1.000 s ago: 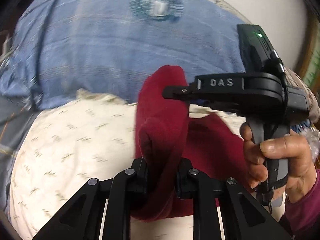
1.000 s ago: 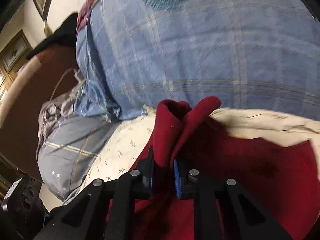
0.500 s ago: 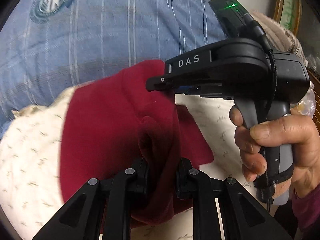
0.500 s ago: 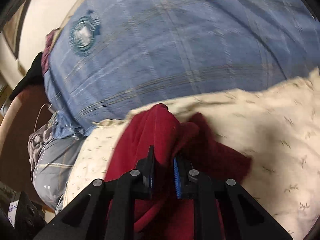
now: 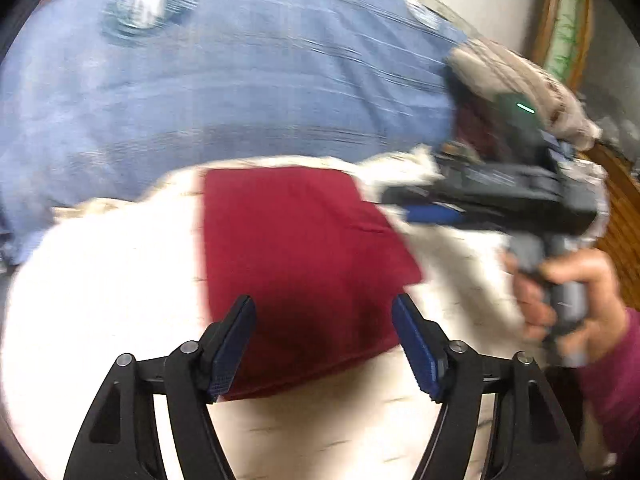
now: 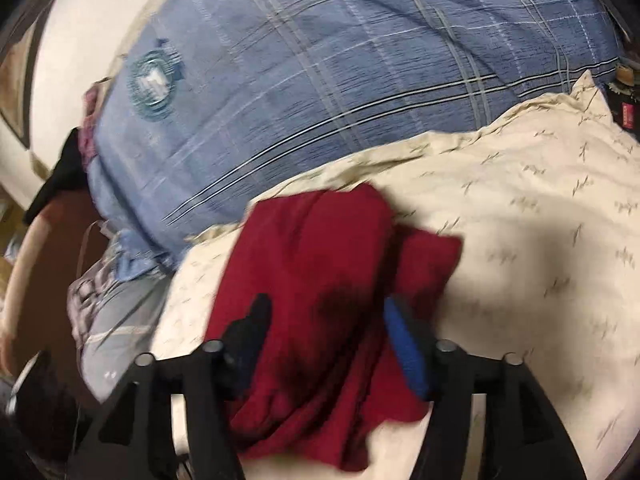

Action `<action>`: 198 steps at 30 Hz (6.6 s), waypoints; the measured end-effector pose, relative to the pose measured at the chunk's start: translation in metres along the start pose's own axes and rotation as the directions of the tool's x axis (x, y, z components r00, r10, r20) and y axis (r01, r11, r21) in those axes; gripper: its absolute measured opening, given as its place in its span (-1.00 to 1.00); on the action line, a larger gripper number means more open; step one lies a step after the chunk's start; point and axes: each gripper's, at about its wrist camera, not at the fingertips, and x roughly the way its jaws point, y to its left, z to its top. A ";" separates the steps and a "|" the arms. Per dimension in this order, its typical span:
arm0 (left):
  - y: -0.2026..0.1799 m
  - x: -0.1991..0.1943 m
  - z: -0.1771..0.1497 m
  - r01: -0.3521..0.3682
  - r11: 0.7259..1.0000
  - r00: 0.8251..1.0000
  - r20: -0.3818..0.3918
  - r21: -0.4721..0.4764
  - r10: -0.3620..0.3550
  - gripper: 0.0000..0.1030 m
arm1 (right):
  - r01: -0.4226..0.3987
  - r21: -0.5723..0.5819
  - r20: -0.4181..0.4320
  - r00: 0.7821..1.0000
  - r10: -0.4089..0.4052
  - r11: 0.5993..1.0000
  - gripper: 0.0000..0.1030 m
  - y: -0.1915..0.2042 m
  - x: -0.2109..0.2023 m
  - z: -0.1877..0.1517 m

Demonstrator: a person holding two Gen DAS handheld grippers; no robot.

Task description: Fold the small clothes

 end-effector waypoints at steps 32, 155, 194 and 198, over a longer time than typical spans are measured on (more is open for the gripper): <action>0.027 0.051 0.006 -0.172 0.979 0.984 -0.067 -0.109 0.165 0.39 | 0.298 -0.124 0.143 0.949 -0.280 0.946 0.03 0.036 0.001 -0.039; 0.005 -0.092 -0.112 -0.315 0.919 0.939 0.059 -0.238 0.337 0.37 | 0.331 -0.365 0.310 0.925 -0.221 0.870 0.83 0.138 -0.039 -0.183; 0.013 -0.084 -0.108 -0.352 0.911 0.930 0.029 -0.214 0.366 0.37 | 0.336 -0.365 0.220 0.937 -0.270 0.869 0.84 0.131 -0.021 -0.187; 0.014 -0.083 -0.108 -0.355 0.910 0.929 0.027 -0.213 0.369 0.37 | 0.332 -0.362 0.212 0.939 -0.269 0.871 0.84 0.131 -0.019 -0.187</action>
